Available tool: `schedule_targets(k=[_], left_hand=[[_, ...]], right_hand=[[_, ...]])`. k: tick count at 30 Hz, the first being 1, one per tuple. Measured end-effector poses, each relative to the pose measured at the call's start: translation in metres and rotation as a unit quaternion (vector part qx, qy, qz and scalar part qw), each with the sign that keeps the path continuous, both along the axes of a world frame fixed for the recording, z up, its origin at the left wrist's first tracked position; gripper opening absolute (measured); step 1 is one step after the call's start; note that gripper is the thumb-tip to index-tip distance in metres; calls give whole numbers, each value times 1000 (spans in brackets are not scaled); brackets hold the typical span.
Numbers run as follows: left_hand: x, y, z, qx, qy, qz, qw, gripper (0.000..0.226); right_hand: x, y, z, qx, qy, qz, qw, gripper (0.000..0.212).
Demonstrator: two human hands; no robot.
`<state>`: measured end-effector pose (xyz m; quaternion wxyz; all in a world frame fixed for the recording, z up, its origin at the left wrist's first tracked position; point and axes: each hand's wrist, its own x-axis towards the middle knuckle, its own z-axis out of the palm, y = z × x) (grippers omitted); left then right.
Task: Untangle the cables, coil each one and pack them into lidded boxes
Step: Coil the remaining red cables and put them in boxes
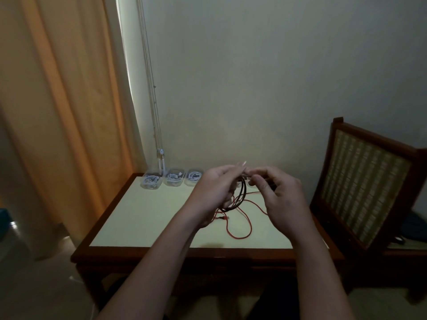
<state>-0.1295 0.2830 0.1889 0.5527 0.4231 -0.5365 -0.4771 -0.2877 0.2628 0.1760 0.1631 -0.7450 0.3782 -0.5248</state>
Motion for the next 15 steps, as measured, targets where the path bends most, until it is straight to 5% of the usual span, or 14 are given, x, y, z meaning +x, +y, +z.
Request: schedule_targets(k=[9, 15], left_hand=[[7, 6, 6, 57, 133, -136, 980, 35], [6, 8, 12, 128, 221, -212, 943, 37]], right_hand=[[-3, -8, -13, -88, 84, -68, 990, 25], [2, -6, -13, 60, -76, -27, 995, 21]])
